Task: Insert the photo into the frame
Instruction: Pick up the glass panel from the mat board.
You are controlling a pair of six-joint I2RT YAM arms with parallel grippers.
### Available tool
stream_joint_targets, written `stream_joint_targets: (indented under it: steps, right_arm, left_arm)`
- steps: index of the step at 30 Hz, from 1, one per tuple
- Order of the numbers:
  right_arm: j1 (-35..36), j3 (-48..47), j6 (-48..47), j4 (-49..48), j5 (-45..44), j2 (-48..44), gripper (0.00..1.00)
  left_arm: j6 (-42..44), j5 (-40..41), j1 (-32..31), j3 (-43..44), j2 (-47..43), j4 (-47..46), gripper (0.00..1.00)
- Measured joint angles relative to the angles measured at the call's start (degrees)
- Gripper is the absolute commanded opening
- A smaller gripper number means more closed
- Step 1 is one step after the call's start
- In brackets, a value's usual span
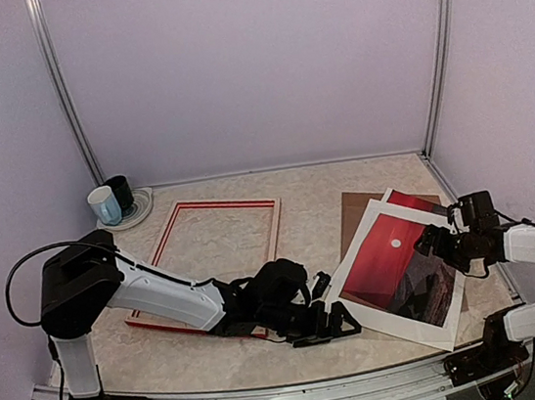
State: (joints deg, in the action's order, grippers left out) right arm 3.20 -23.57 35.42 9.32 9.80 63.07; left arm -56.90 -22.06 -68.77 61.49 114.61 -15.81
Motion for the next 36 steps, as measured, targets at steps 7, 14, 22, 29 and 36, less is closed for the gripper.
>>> stream_joint_targets:
  steps: [7,14,22,29,36]
  right_arm:
    - [1.60,0.11,-0.02,-2.82,-1.31,2.64,0.99]
    - [2.56,0.96,-0.02,-5.05,-2.56,4.13,0.99]
    - [3.41,0.85,0.13,-6.69,-3.72,5.44,0.99]
    - [3.82,0.85,0.22,-6.71,-4.39,5.44,0.99]
    - [3.85,0.85,0.22,-6.73,-4.42,5.44,0.99]
  left_arm:
    - [-2.54,-0.02,0.15,-0.11,0.13,-0.74,0.99]
    - [-5.90,-0.42,0.87,-0.17,0.13,-0.81,0.99]
    - [-9.03,-1.36,1.62,-0.20,0.13,-0.79,0.99]
    - [-10.99,-1.75,1.62,-0.15,0.46,-1.33,0.99]
    - [-12.41,-2.23,1.62,1.64,2.03,-1.88,0.99]
